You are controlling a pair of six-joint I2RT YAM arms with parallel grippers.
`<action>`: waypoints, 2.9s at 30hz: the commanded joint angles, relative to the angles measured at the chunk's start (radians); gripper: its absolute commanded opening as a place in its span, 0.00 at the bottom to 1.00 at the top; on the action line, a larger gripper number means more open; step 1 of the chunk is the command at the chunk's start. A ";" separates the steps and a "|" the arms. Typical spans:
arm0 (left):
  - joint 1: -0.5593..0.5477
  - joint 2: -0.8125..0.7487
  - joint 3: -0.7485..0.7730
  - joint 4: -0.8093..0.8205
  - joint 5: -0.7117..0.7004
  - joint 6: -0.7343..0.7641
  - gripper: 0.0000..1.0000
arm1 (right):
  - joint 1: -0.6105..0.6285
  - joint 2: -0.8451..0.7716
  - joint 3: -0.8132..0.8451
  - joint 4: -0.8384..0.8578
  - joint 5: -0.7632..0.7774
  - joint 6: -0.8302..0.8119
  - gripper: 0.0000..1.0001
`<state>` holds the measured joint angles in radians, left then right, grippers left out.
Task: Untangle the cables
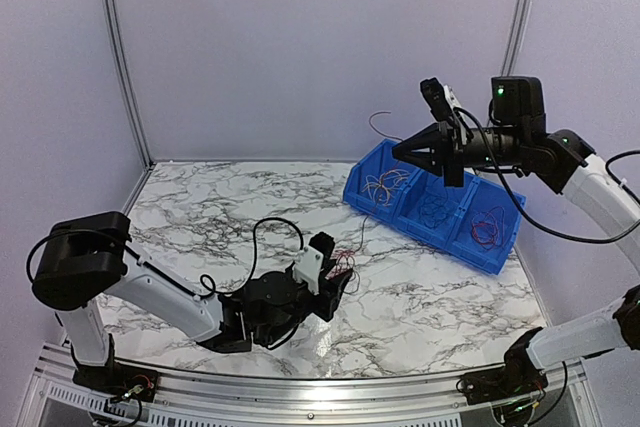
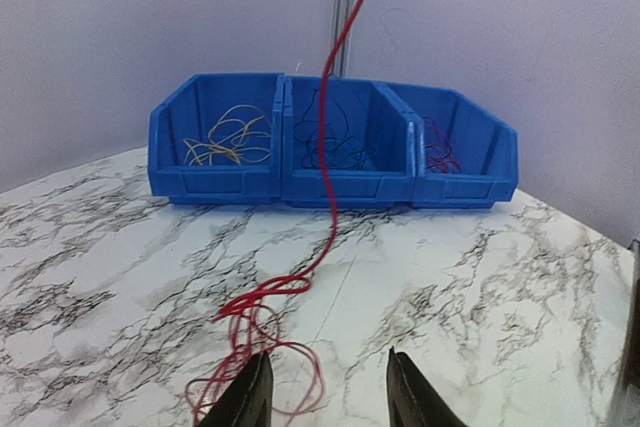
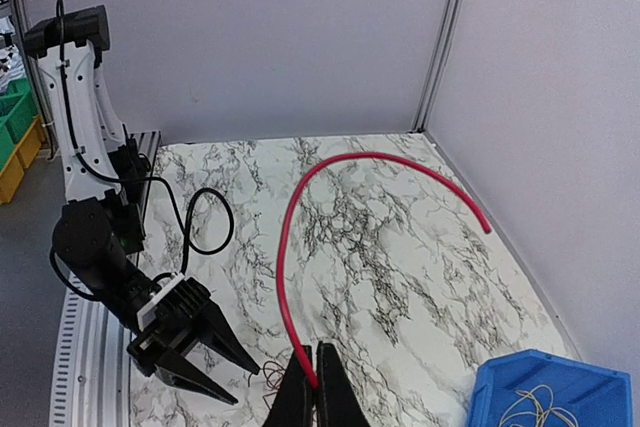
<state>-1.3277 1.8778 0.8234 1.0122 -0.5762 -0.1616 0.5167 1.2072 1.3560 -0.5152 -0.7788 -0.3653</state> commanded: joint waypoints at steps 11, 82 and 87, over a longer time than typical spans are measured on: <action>0.019 0.121 0.134 -0.065 -0.136 0.082 0.36 | -0.008 -0.007 -0.028 0.066 -0.058 0.055 0.00; 0.054 -0.107 -0.049 -0.275 0.452 -0.289 0.37 | -0.104 -0.082 -0.337 -0.055 0.376 -0.120 0.42; 0.053 0.020 0.095 -0.370 0.587 -0.359 0.33 | -0.095 -0.134 -0.453 -0.151 0.334 -0.243 0.34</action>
<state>-1.2728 1.8091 0.8249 0.7727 -0.1177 -0.4469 0.4164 1.0893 0.9524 -0.5774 -0.4606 -0.4896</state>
